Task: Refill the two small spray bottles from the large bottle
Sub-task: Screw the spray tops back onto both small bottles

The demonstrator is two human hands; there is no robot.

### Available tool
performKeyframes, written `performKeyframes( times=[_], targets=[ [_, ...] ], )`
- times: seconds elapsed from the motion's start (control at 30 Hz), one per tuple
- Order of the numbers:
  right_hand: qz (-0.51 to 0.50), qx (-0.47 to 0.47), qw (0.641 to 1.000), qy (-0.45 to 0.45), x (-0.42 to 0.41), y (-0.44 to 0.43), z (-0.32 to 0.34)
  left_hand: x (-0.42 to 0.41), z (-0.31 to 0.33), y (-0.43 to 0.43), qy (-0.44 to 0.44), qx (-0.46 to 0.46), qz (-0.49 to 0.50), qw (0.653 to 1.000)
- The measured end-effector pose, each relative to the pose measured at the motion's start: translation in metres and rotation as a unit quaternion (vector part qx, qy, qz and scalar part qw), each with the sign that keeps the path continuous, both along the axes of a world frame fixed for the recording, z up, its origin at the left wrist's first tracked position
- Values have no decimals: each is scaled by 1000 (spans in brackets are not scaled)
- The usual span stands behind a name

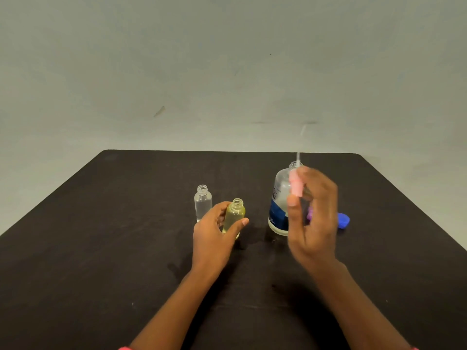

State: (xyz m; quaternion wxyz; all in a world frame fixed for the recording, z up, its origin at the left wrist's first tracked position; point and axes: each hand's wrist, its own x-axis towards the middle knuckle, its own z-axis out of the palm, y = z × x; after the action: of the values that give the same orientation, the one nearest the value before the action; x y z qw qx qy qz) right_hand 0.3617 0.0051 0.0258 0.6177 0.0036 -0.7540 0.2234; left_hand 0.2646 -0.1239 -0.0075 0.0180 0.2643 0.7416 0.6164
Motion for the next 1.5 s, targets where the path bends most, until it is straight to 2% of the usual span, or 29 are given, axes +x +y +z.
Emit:
performKeyframes(
  times=[0.17, 0.53, 0.87, 1.2, 1.3, 1.5],
  targets=[
    [61, -10, 996, -64, -9, -15, -15, 1, 2, -1, 16, -15, -2, 1000],
    [89, -109, 990, -2, -6, -19, -10, 0, -3, 1, 27, -17, -5, 999],
    [84, -126, 987, -51, -7, -20, -16, 0, -4, 0, 41, -14, -11, 999],
    [50, -111, 983, -134, -11, -11, -21, 4, -4, 0, 141, -13, -42, 989],
    [52, -106, 980, -159, -10, -12, -20, 5, -2, -1, 147, -3, -55, 988],
    [28, -113, 981, -158, -10, -10, -18, 5, -2, -2, 158, 9, -59, 986]
  ],
)
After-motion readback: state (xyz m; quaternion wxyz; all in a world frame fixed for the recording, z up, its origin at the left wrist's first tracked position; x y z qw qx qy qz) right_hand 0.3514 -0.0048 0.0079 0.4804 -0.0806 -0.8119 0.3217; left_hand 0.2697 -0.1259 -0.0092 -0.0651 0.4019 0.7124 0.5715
